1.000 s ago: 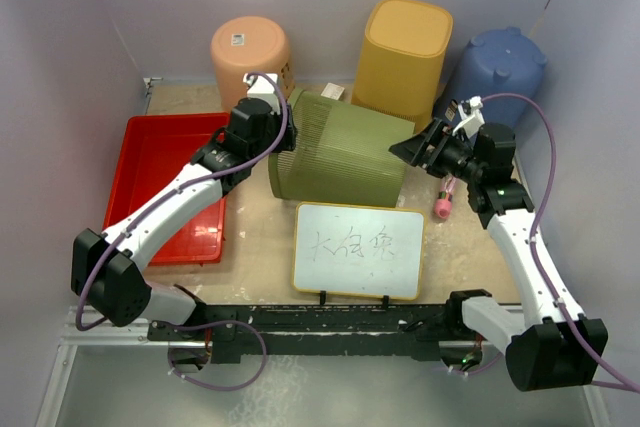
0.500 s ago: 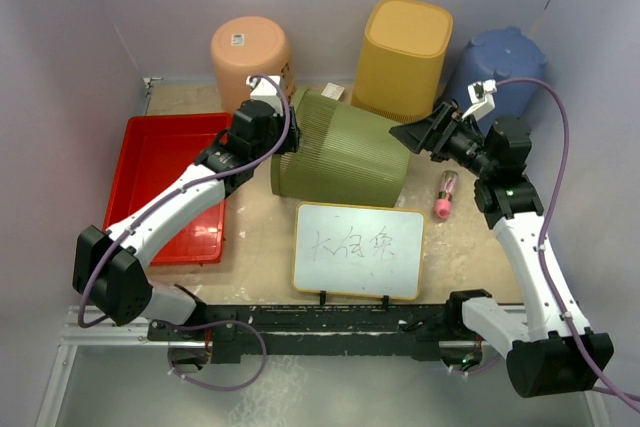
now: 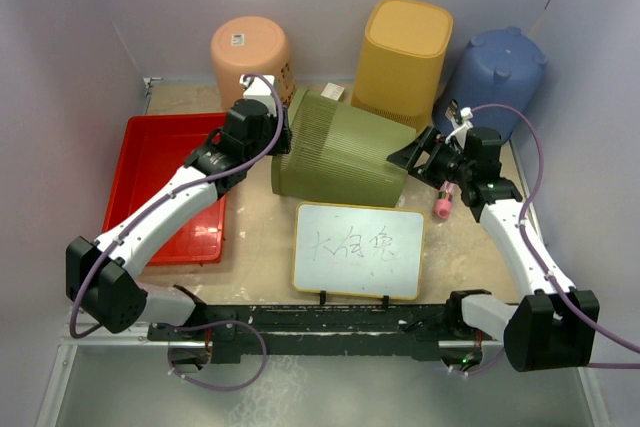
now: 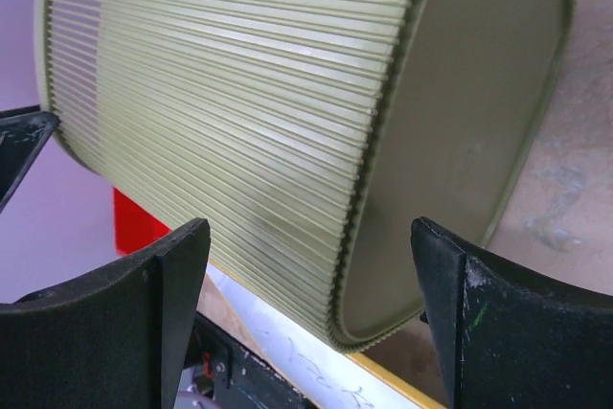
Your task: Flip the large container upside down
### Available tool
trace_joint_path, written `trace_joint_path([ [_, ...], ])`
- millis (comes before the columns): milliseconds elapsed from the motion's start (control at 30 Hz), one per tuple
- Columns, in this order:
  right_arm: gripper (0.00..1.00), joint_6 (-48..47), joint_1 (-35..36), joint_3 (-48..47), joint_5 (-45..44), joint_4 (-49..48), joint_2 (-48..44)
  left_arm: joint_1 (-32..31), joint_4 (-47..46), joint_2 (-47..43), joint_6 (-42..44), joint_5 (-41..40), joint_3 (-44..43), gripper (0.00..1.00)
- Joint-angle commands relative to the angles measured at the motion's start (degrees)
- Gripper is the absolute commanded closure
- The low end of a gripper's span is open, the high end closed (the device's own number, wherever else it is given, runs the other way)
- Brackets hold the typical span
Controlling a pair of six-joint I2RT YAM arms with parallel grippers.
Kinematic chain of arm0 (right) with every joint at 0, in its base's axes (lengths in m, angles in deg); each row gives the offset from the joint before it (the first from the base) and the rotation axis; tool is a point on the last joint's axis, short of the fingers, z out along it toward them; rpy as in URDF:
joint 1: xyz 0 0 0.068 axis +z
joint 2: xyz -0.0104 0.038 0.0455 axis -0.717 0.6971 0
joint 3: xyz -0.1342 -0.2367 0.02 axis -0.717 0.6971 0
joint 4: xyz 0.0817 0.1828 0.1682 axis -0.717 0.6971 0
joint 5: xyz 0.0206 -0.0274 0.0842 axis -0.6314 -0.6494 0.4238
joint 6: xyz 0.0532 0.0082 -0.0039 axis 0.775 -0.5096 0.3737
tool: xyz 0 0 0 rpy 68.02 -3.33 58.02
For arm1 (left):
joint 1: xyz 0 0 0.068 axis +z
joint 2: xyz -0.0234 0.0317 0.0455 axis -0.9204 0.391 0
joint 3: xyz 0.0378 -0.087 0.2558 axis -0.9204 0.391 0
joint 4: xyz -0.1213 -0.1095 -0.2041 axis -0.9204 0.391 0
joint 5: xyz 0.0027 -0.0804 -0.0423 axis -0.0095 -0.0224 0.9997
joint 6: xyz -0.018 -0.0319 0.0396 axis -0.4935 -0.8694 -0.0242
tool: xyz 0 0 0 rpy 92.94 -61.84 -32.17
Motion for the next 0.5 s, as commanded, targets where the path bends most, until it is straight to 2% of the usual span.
trace_joint_path([
  [0,0.13,1.27,-0.04,-0.65,5.33,-7.44,0.12,1.03,-0.29,1.09,0.66,-1.82,-1.04,0.54],
  [167,0.13,1.75,-0.04,-0.8,8.95,-9.08,-0.63,2.73,-1.56,3.06,-0.53,-0.14,1.46,0.55],
  [467,0.16,9.31,-0.04,-0.88,17.02,-21.84,-2.38,2.96,-2.85,5.64,-1.15,2.83,3.37,0.56],
])
